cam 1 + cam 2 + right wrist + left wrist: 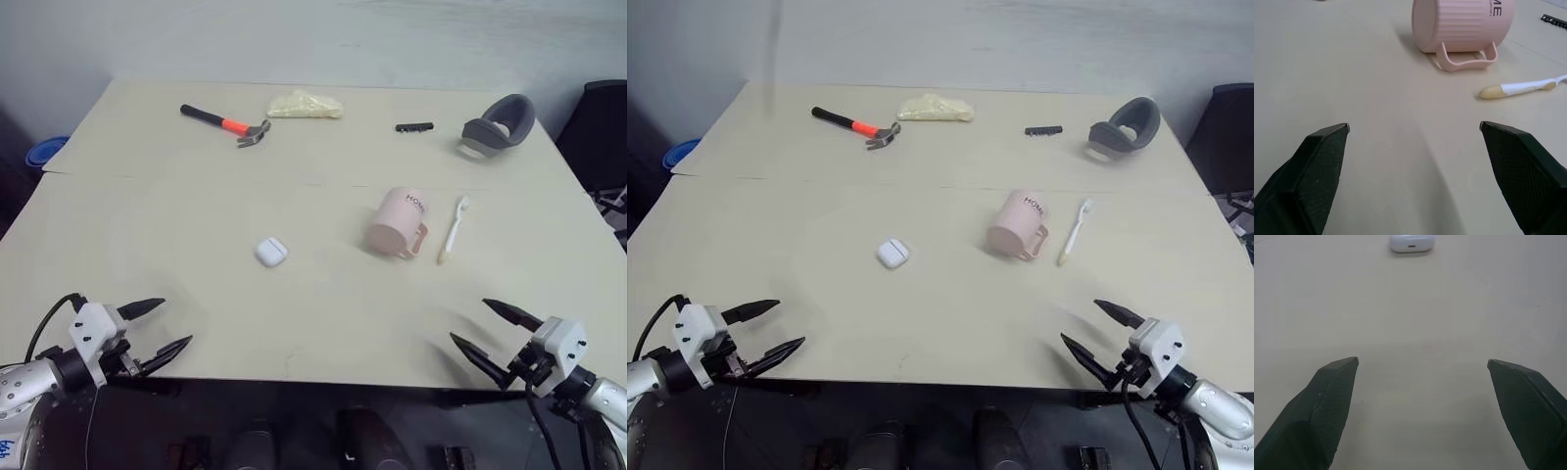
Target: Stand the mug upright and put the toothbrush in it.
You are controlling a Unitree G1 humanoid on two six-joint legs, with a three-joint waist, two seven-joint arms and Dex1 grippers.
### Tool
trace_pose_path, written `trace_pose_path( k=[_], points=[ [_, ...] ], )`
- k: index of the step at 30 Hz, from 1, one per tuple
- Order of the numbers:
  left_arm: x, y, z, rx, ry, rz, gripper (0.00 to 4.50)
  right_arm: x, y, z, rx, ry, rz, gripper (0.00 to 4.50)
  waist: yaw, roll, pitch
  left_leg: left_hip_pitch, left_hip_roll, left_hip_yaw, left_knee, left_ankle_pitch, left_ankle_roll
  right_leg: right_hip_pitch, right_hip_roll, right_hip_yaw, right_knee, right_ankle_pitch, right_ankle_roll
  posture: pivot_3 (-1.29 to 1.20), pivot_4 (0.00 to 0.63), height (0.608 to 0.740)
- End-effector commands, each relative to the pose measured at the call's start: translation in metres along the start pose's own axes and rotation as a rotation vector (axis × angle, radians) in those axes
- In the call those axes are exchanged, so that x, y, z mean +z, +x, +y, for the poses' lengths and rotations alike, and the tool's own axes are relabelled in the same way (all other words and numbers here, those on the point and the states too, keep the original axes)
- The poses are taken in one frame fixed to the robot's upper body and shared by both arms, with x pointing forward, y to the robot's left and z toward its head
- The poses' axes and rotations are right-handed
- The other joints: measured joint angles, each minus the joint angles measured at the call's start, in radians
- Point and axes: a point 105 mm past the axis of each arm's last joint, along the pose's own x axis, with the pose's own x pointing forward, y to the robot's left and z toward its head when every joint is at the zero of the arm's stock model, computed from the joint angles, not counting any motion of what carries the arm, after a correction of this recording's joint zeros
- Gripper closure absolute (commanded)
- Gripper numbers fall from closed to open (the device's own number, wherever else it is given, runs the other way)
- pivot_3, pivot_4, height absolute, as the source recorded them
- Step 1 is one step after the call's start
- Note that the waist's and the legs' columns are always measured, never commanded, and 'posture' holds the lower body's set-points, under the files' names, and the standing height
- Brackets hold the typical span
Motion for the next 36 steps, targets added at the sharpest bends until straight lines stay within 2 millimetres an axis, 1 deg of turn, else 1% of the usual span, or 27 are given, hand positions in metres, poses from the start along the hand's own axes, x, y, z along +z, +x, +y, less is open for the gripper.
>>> trace_pose_path(
  k=[1,8,11,13,15,16,17,18,20,21,22,24,25,26,28,30,33,34,36],
  points=[
    [0.006,-0.004,0.000,-0.004,0.025,0.009,0.00,0.006,0.001,0.003,0.021,0.006,-0.044,0.03,0.000,0.000,0.000,0.000,0.000,0.000,0.000,0.000,0.000,0.000,0.000,0.000,0.000,0.000,0.000,0.00,0.150,0.740],
    [0.011,-0.004,-0.001,-0.023,-0.004,-0.009,0.00,0.007,0.005,0.012,0.094,0.016,-0.057,0.03,0.000,0.000,0.000,0.000,0.000,0.000,0.000,0.000,0.000,0.000,0.000,0.000,0.000,0.000,0.000,0.00,0.150,0.740],
    [0.012,-0.004,-0.002,-0.070,0.010,0.015,0.00,0.011,0.009,0.020,0.164,-0.013,-0.073,0.03,0.000,0.000,0.000,0.000,0.000,0.000,0.000,0.000,0.000,0.000,0.000,0.000,0.000,0.000,0.000,0.00,0.150,0.740],
    [0.016,-0.004,0.001,-0.107,-0.009,0.045,0.00,0.027,0.014,0.030,0.221,-0.039,-0.179,0.03,-0.001,0.000,0.000,0.000,0.000,0.000,0.000,0.000,0.000,0.000,0.000,0.000,0.000,0.000,0.000,0.00,0.150,0.740],
    [0.022,-0.003,0.003,-0.175,-0.084,0.089,0.00,0.052,0.018,0.044,0.325,0.017,-0.323,0.03,0.000,0.000,0.000,0.000,0.000,0.000,0.000,0.000,0.000,0.000,0.000,-0.001,0.001,0.000,0.000,0.00,0.150,0.740],
    [0.027,-0.001,0.003,-0.214,-0.081,0.111,0.00,0.063,0.020,0.046,0.333,0.021,-0.381,0.03,0.000,0.001,0.001,0.000,0.000,-0.001,0.001,0.000,0.000,0.000,0.001,-0.001,0.001,0.000,0.000,0.00,0.150,0.740],
    [0.031,0.003,0.005,-0.244,-0.071,0.130,0.00,0.069,0.023,0.048,0.341,0.027,-0.404,0.03,0.000,0.002,0.001,0.000,0.000,-0.001,0.000,0.000,0.000,0.000,0.001,-0.001,0.001,0.000,0.000,0.00,0.150,0.740],
    [0.036,0.010,0.010,-0.249,-0.058,0.141,0.00,0.072,0.027,0.051,0.355,0.015,-0.410,0.03,0.000,0.002,0.001,0.000,0.000,-0.002,0.001,0.000,0.000,0.000,0.000,-0.001,0.002,0.000,0.000,0.00,0.150,0.740],
    [0.053,0.034,0.019,-0.245,-0.032,0.114,0.00,0.077,0.035,0.057,0.367,-0.018,-0.441,0.03,0.009,0.002,0.001,0.000,-0.001,-0.003,0.001,0.000,0.000,0.000,-0.001,-0.002,0.002,0.000,0.000,0.00,0.150,0.740],
    [0.060,0.049,0.021,-0.243,-0.012,0.104,0.00,0.078,0.038,0.058,0.366,-0.026,-0.450,0.03,0.011,0.002,0.001,0.000,-0.002,-0.004,0.002,0.001,0.000,0.001,-0.002,-0.004,0.001,0.000,0.000,0.00,0.150,0.740],
    [0.066,0.070,0.024,-0.228,-0.004,0.088,0.00,0.079,0.041,0.058,0.368,-0.030,-0.457,0.03,0.015,0.002,0.001,-0.002,-0.003,-0.006,0.003,0.001,0.000,0.000,-0.003,-0.006,0.001,0.000,0.001,0.00,0.150,0.740],
    [0.076,0.099,0.026,-0.206,0.017,0.062,0.00,0.080,0.045,0.059,0.368,-0.033,-0.453,0.03,0.024,0.003,0.001,-0.002,-0.005,-0.006,0.003,0.001,0.001,0.000,-0.003,-0.006,0.001,0.001,0.002,0.00,0.150,0.740],
    [0.081,0.116,0.026,-0.192,0.021,0.034,0.00,0.079,0.047,0.059,0.371,-0.031,-0.448,0.03,0.026,0.003,0.001,-0.003,-0.005,-0.005,0.004,0.001,0.001,0.000,-0.002,-0.006,0.001,0.001,0.002,0.00,0.150,0.740],
    [0.084,0.129,0.022,-0.203,0.024,0.017,0.00,0.079,0.047,0.060,0.372,-0.029,-0.443,0.03,0.028,0.003,0.001,-0.004,-0.004,-0.005,0.005,0.001,0.001,0.000,0.000,-0.006,0.001,0.001,0.003,0.00,0.150,0.740],
    [0.086,0.148,0.015,-0.223,0.019,0.014,0.00,0.078,0.048,0.061,0.374,-0.020,-0.436,0.03,0.023,0.003,0.001,-0.005,-0.003,-0.002,0.006,0.000,0.000,-0.002,0.002,-0.006,0.002,0.002,0.003,0.00,0.150,0.740],
    [0.085,0.160,0.013,-0.227,0.011,0.021,0.00,0.077,0.049,0.063,0.374,-0.005,-0.433,0.03,0.017,0.003,0.001,-0.005,-0.002,0.000,0.006,0.000,0.000,-0.003,0.004,-0.005,0.004,0.002,0.003,0.00,0.150,0.740],
    [0.080,0.183,0.020,-0.165,-0.001,0.052,0.00,0.072,0.047,0.068,0.373,0.021,-0.422,0.03,0.012,0.002,0.001,-0.005,-0.001,0.000,0.006,0.000,0.000,-0.004,0.004,-0.001,0.002,0.002,0.003,0.00,0.150,0.740],
    [0.079,0.188,0.020,-0.156,-0.008,0.063,0.00,0.071,0.046,0.069,0.373,0.026,-0.419,0.03,0.013,0.002,0.001,-0.005,-0.001,0.000,0.007,0.000,0.000,-0.004,0.005,-0.001,0.002,0.002,0.003,0.00,0.150,0.740],
    [0.075,0.196,0.015,-0.186,-0.011,0.086,0.00,0.068,0.045,0.072,0.367,0.038,-0.414,0.03,0.012,0.002,0.001,-0.005,-0.002,0.000,0.009,0.001,0.000,-0.004,0.004,-0.001,0.004,0.002,0.003,0.00,0.150,0.740]
  ],
)
